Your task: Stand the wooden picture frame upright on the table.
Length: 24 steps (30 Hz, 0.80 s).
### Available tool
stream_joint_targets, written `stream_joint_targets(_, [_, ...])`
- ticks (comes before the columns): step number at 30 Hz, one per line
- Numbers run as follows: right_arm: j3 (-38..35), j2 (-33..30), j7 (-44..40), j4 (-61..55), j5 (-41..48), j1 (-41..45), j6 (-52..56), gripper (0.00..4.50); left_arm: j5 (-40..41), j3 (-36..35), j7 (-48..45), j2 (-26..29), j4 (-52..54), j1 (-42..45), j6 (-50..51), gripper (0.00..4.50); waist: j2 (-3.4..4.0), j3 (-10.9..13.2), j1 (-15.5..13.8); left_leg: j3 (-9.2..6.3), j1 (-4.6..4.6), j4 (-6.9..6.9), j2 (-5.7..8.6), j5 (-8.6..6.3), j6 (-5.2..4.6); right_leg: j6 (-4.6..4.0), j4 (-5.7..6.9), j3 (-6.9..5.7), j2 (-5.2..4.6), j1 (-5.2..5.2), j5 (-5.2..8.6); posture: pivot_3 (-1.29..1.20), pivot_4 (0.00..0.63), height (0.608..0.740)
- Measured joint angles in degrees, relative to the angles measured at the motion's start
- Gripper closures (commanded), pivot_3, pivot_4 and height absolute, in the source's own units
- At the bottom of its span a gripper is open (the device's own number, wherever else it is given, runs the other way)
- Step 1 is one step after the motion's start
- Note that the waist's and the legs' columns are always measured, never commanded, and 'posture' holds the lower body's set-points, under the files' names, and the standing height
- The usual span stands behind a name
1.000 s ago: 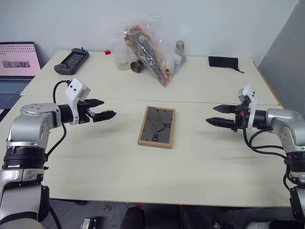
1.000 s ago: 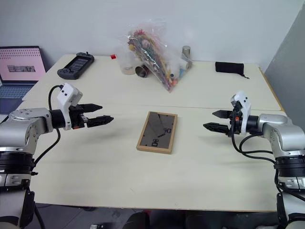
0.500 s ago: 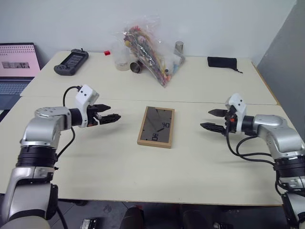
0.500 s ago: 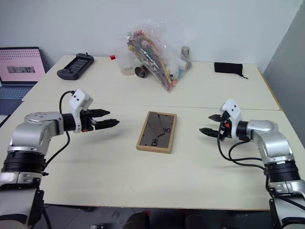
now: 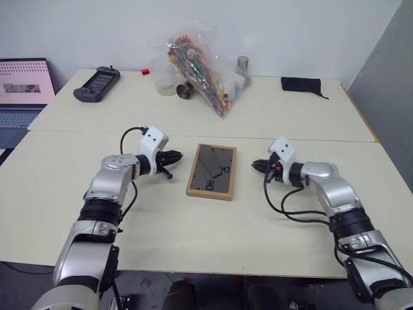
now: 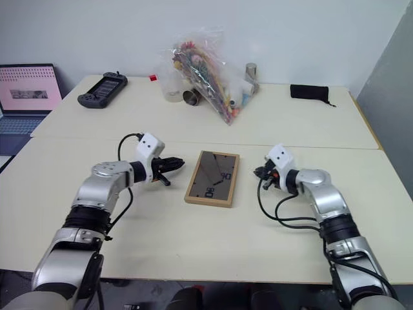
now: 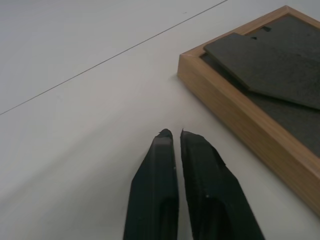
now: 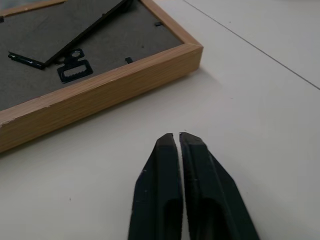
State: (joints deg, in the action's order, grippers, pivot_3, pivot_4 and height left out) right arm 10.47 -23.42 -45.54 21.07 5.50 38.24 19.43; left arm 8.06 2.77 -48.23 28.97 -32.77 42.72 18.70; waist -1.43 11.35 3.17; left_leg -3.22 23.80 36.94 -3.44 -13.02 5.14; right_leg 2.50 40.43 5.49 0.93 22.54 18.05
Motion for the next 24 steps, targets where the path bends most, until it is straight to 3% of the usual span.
stream_joint_targets(7, [1.6,5.1,2.1,1.2,-1.7,0.6,-1.3,4.49,-0.5,3.6,-3.7,0.0,5.8,-3.2,3.4,4.46,0.0,0.0,0.1,-0.02,-0.01,0.01,0.0,0.0,0.01,-0.01,0.25,0.0,0.0,0.09,0.01,0.0,0.15,0.74])
stream_joint_targets(21, [1.7,0.7,-3.4,-15.1,0.7,-6.8,7.6,4.49,0.9,4.1,-10.1,5.0,22.9,-11.0,13.7,4.46,0.0,0.0,0.1,-0.03,-0.01,0.0,0.01,0.0,0.0,-0.03,0.29,0.02,0.02,0.11,0.03,0.0,0.15,0.74])
stream_joint_targets(24, [2.1,-0.5,-4.5,-17.7,1.5,-9.3,8.9,4.49,1.3,5.6,-13.3,8.1,27.4,-13.2,15.4,4.46,0.01,0.0,0.2,-0.01,-0.02,-0.01,0.0,0.0,0.0,-0.05,0.3,0.05,0.03,0.11,0.05,0.0,0.15,0.74])
